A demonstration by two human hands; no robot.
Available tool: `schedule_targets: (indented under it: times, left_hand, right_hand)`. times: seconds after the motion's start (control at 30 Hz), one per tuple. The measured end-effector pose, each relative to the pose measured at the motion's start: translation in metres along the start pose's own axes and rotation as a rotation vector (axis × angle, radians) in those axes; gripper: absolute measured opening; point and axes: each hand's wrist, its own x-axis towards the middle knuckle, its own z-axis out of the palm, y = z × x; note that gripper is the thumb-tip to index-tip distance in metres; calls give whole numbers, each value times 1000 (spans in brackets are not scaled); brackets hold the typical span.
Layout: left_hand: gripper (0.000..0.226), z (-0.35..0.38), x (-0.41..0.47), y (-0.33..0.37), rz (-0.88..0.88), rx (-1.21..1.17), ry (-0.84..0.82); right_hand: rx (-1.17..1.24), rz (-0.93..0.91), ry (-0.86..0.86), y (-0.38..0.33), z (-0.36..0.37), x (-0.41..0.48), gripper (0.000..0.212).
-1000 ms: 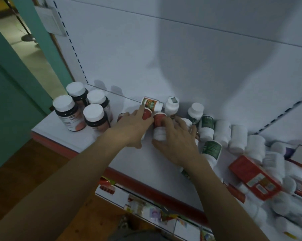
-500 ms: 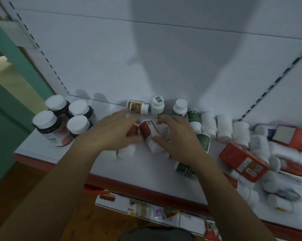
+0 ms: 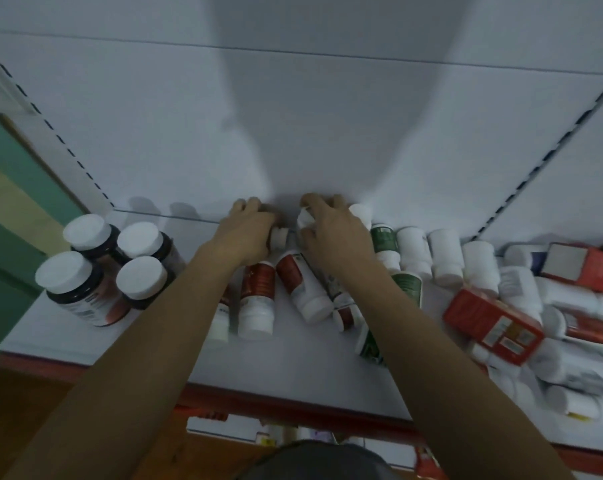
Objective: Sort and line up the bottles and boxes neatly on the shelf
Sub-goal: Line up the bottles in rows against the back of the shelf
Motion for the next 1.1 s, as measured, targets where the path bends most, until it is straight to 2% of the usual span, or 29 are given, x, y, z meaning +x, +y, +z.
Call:
schedule_targets:
  times: [0.13, 0.27, 0.37, 0.47, 0.6, 0.8, 1.1]
  left_hand:
    - [52, -9, -4, 0, -15, -88, 35]
    - [39, -21, -19, 7, -21, -389, 264]
    - [40, -28, -38, 28, -4, -602, 448]
    - [39, -37, -52, 67, 66, -729, 549]
    - [36, -43, -49, 129, 214, -826, 450]
    - [41, -29, -32, 219, 331, -758, 256]
    - [41, -15, -15, 376, 475, -698, 191]
  right_hand:
    - [103, -22, 43, -2, -9, -10, 42]
    - [226, -8, 218, 5, -27, -35, 41]
    - [335, 52, 329, 16, -52, -59, 40]
    - [374, 107, 401, 33, -82, -85, 40]
    - [369, 213, 540, 70, -115, -118, 41]
    - [292, 353, 641, 138, -158, -163, 40]
    - [205, 517, 700, 262, -228, -233, 42]
